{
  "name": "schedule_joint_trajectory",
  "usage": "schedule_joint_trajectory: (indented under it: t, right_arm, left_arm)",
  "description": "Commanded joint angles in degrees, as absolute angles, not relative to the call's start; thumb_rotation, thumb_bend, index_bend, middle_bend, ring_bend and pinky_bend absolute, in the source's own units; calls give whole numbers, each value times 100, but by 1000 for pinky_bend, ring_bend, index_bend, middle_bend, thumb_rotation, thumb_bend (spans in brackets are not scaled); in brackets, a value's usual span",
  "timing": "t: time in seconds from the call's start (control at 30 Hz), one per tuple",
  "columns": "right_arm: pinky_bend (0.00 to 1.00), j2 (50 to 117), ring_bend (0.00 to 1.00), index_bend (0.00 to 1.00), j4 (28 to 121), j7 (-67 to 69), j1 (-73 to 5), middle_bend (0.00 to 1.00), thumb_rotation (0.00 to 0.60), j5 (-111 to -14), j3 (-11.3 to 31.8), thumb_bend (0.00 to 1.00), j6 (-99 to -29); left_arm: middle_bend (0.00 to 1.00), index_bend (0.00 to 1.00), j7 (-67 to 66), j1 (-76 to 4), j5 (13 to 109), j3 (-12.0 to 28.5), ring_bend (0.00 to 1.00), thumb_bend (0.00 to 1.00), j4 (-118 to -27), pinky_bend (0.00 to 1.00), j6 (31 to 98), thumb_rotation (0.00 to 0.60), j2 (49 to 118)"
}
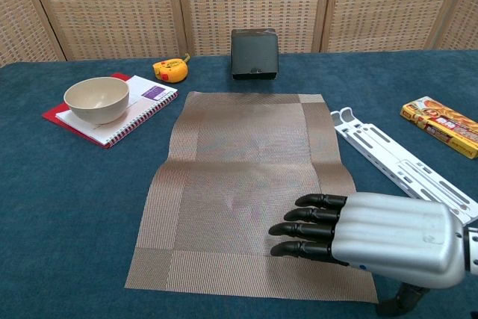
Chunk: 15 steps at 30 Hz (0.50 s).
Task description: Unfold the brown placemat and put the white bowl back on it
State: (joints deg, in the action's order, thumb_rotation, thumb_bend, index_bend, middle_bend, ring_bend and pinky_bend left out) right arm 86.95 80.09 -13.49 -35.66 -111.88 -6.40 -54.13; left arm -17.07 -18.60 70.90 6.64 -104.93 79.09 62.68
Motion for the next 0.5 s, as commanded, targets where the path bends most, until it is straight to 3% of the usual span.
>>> schedule_joint_trajectory:
  t: [0.03, 0.23, 0.5]
  right_arm:
    - [0, 8758, 0, 63, 7912, -1377, -3591, 0, 600, -11155, -627, 0, -5493]
    - [0, 8849, 0, 64, 7793, -1358, -3649, 0, 600, -11075, -610, 11, -5551]
    - [0, 8983, 0, 65, 7585, -1342, -3720, 0, 600, -11057, -629, 392, -5694]
  left_arm:
    - [0, 0, -1705, -1856, 7100, 669, 0, 0, -10490, 0, 7896, 600, 6268]
    - [0, 0, -1714, -1851, 7101, 686, 0, 0, -10494, 0, 7863, 600, 6273]
    - [0, 0, -1694, -1836, 7127, 698, 0, 0, -10508, 0, 7824, 600, 6267]
